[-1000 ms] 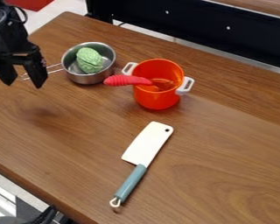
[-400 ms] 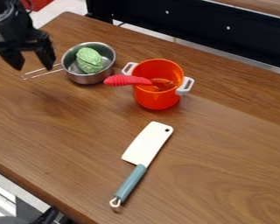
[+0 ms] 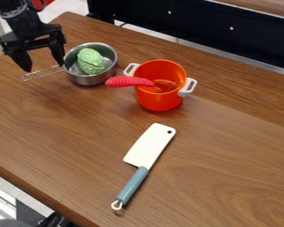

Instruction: Moved the silver pot to the left side of the kitchen knife

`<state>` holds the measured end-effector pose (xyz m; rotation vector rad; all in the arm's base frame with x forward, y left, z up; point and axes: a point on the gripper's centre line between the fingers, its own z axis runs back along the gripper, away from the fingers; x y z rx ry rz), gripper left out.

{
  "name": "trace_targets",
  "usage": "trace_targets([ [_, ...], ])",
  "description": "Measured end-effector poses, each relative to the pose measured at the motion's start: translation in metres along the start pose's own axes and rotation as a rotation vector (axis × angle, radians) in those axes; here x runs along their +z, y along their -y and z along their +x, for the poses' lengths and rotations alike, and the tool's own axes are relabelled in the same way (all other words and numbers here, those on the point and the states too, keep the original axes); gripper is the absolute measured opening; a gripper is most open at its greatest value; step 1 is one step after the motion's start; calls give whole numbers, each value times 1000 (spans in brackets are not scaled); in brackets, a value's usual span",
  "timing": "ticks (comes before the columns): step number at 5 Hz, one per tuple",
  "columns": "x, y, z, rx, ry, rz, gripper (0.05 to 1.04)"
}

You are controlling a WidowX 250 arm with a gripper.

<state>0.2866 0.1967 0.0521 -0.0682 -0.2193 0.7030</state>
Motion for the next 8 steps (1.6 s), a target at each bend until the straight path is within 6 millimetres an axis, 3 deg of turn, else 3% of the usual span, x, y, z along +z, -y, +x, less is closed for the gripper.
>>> trace_targets([
  [1,-3,4,-1,243,-46,-12,995],
  [3,-14,4,-14,552,-47,55,995],
  [6,-14,9,-13,699,-44,34,995],
  [8,-23,13,-15,699,-29,87,995],
])
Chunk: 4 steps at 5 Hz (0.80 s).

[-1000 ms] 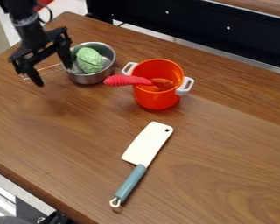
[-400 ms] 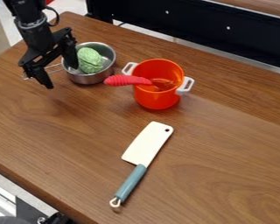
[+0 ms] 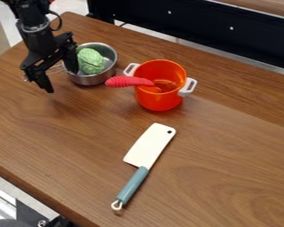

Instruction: Moved the silver pot to the left side of the kitchen knife

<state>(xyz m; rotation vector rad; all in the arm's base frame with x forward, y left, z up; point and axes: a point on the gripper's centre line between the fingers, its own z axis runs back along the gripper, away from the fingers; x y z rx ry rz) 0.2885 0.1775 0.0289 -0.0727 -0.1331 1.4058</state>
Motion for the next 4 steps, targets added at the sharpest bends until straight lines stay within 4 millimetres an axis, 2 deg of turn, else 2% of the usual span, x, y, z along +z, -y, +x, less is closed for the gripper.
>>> trace_targets([
  [1,-11,0,-2,12,-28,29,995],
  [2,-11,4,-1,9,-19,36,952],
  [4,-14,12,2,-14,-43,47,422],
])
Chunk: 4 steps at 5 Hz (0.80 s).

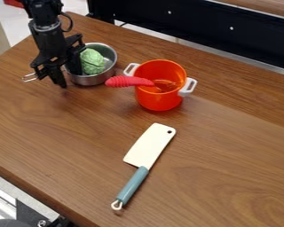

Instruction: Moved the silver pot to the left side of the kitchen knife

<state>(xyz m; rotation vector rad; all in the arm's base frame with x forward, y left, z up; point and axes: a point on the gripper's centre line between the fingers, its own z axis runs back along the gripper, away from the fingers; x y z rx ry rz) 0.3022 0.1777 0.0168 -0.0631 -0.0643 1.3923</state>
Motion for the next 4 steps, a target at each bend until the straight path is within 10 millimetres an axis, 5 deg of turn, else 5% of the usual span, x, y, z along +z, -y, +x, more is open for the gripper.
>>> trace_targets([
  [2,0,-2,12,-8,20,-24,81],
  [4,5,-13,26,-9,3,-41,58],
])
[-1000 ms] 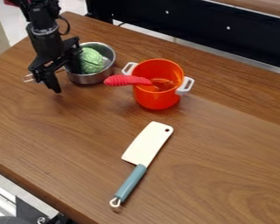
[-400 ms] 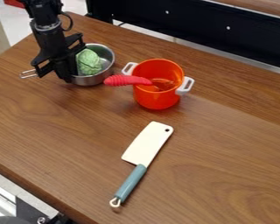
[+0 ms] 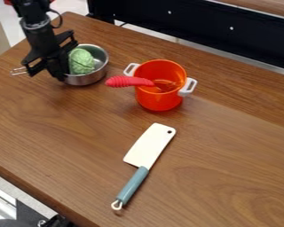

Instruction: Moved the silver pot to the left side of the kitchen knife

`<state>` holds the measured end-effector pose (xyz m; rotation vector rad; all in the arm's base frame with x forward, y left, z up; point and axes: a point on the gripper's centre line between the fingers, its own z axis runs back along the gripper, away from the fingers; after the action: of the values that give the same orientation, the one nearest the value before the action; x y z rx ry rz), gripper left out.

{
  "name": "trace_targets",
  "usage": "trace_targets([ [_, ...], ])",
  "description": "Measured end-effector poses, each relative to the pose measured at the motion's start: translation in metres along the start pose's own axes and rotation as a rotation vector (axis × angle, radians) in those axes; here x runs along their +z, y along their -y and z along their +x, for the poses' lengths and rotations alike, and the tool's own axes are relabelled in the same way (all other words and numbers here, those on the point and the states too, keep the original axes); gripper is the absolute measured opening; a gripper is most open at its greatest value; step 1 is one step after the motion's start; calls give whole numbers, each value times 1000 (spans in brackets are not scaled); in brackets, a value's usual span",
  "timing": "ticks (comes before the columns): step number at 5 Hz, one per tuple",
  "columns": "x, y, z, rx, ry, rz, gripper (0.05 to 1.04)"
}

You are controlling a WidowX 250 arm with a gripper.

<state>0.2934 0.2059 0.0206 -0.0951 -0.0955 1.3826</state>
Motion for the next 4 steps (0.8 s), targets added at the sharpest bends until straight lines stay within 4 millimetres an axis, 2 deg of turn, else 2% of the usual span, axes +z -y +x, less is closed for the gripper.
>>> trace_targets([
  [1,3,-17,8,-32,-53,-16,58],
  [2,16,-35,13,-76,-62,-47,58],
  [3,21,-60,1,-183,-94,-66,57],
  [4,27,-82,-20,-302,-118,-69,57],
])
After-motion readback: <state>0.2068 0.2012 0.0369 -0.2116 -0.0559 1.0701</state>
